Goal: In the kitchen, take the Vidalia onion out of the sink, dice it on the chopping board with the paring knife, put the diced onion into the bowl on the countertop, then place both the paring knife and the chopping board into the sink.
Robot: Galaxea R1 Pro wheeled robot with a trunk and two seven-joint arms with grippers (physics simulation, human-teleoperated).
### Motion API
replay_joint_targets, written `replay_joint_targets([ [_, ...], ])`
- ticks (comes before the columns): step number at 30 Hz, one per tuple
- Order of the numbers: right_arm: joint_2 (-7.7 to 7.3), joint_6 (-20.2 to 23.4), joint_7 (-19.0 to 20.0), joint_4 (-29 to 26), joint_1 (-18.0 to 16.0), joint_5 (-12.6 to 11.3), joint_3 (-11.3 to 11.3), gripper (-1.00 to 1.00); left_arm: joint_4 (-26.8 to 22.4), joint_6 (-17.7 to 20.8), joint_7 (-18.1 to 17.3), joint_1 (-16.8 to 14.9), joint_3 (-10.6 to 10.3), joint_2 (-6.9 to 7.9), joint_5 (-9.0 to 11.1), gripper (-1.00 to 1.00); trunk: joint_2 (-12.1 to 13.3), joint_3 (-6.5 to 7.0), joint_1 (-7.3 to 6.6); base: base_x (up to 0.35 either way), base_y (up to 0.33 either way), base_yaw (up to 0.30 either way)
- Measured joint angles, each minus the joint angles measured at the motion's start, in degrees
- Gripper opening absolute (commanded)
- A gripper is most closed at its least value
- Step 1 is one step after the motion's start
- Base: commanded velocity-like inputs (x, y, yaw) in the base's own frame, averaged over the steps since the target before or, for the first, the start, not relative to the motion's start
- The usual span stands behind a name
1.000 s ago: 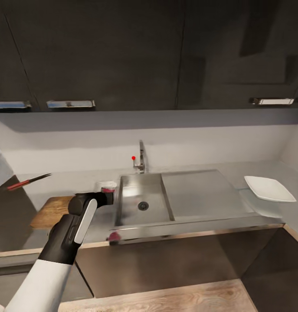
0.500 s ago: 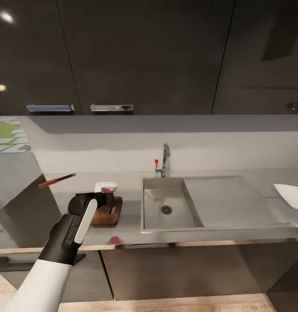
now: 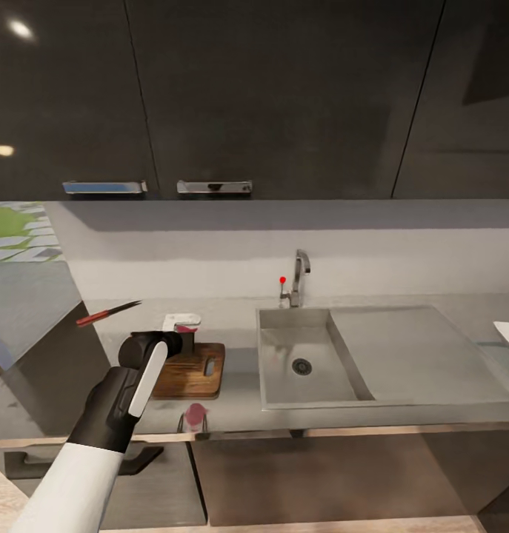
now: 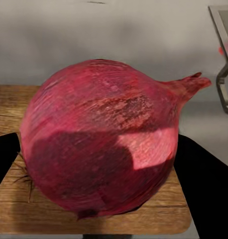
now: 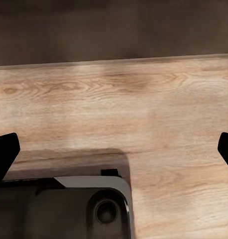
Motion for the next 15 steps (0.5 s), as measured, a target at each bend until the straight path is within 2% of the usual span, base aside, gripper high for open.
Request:
replay_joint_targets([
  [5, -0.15, -0.6, 0.2, 0.1, 0.0, 0.1, 0.1, 1.0, 0.1, 0.0, 0.0, 1.4, -0.1, 0.0, 0.0, -1.0, 0.0, 0.0, 0.0, -0.006, 0.002, 0.0],
  [10, -0.19, -2.0, 0.2, 1.0, 0.0, 0.2, 0.1, 1.0, 0.1, 0.0, 0.0, 2.0, 0.0, 0.01, 0.0, -1.0, 0.0, 0.0, 0.03, -0.221, 0.034, 0.0],
  [15, -0.21, -2.2, 0.2, 1.8, 0.0, 0.2, 0.1, 1.0, 0.1, 0.0, 0.0, 2.1, 0.0, 0.0, 0.0, -1.0, 0.0, 0.0, 0.0, -0.052, 0.017, 0.0],
])
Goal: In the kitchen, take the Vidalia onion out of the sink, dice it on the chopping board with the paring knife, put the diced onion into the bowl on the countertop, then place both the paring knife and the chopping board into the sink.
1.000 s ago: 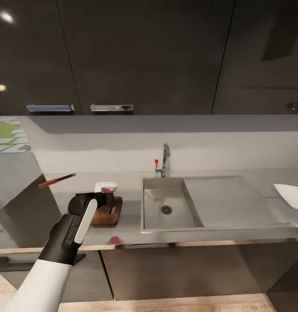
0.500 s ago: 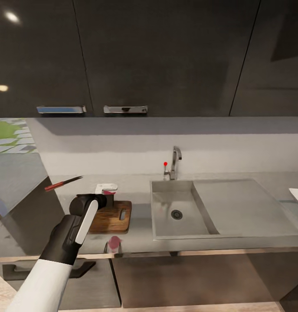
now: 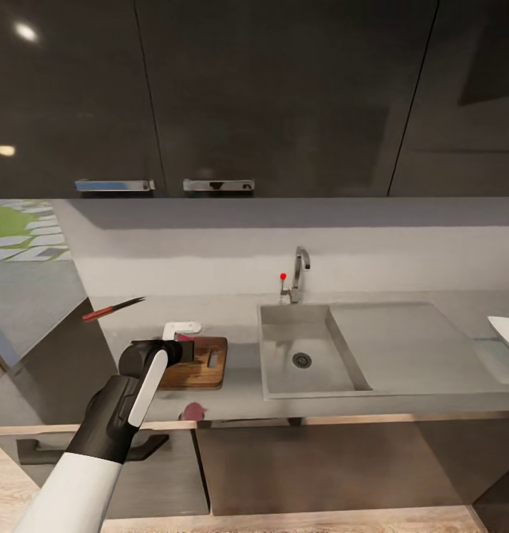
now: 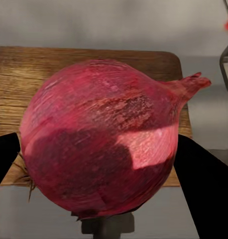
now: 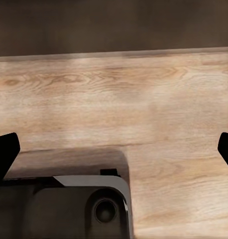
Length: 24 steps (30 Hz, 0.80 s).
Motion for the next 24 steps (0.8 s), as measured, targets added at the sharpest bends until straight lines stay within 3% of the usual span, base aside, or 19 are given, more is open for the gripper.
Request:
replay_joint_targets([
  [7, -0.05, 0.0, 0.0, 0.1, 0.0, 0.1, 0.0, 1.0, 0.3, 0.0, 0.0, 0.0, 0.0, 0.37, -0.1, -1.0, 0.0, 0.0, 0.0, -0.003, 0.005, 0.0],
  [16, 0.16, 0.0, 0.0, 0.0, 0.0, -0.1, -0.1, 1.0, 0.9, 0.0, 0.0, 0.0, 0.0, 0.43, -0.1, -1.0, 0.0, 0.0, -0.02, 0.087, 0.191, 0.0],
  [24, 0.39, 0.0, -0.1, 0.0, 0.0, -0.2, -0.1, 1.0, 2.2, 0.0, -0.1, 0.0, 0.0, 0.44, -0.1, -1.0, 0.0, 0.0, 0.0, 0.032, 0.033, 0.0],
])
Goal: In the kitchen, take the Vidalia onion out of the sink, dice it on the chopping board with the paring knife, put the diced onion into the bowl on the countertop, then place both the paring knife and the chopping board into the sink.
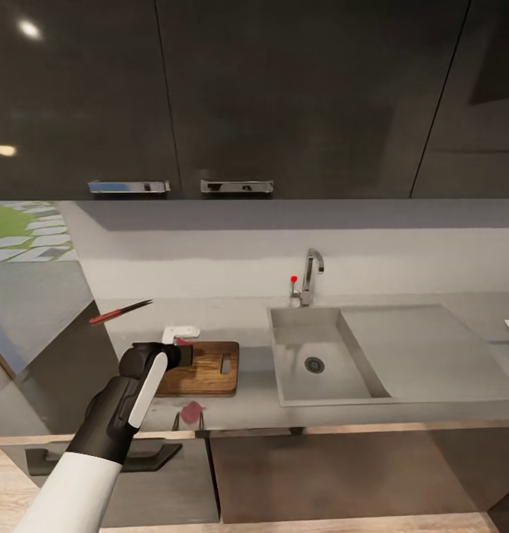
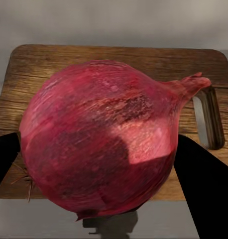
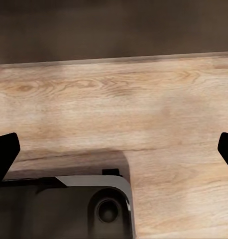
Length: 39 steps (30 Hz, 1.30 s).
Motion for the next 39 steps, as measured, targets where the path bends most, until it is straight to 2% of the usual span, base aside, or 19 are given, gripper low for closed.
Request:
replay_joint_targets([
  [29, 0.05, 0.0, 0.0, 0.0, 0.0, 0.0, 0.0, 1.0, 2.6, -0.1, 0.0, 0.0, -0.1, -0.09, 0.0, -1.0, 0.0, -0.76, 0.0, 0.018, -0.016, 0.0],
  [39, 0.05, 0.0, 0.0, 0.0, 0.0, 0.0, 0.0, 1.0, 2.6, -0.1, -0.1, 0.0, -0.1, -0.11, 0.0, -1.0, 0.0, -1.05, 0.0, 0.093, 0.0, 0.0],
])
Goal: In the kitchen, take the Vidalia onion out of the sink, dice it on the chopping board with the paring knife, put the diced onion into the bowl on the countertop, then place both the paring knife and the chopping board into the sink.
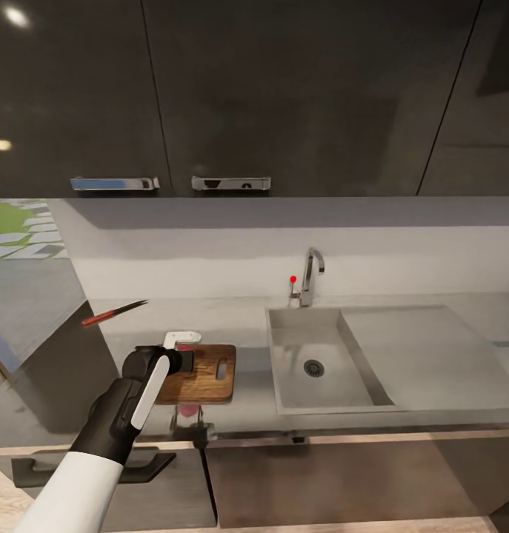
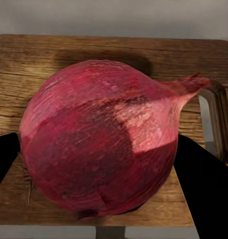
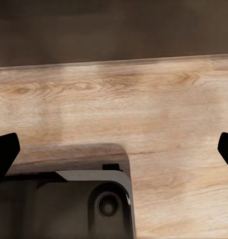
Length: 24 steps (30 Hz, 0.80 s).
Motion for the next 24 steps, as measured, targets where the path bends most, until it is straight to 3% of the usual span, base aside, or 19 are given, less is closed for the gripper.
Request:
replay_joint_targets([
  [24, 0.0, 0.0, 0.0, 0.0, 0.0, 0.0, 0.0, 1.0, 1.2, -0.1, 0.0, 0.0, 0.0, 0.02, 0.0, -1.0, 0.0, -0.04, 0.0, 0.029, 0.0, 0.0],
])
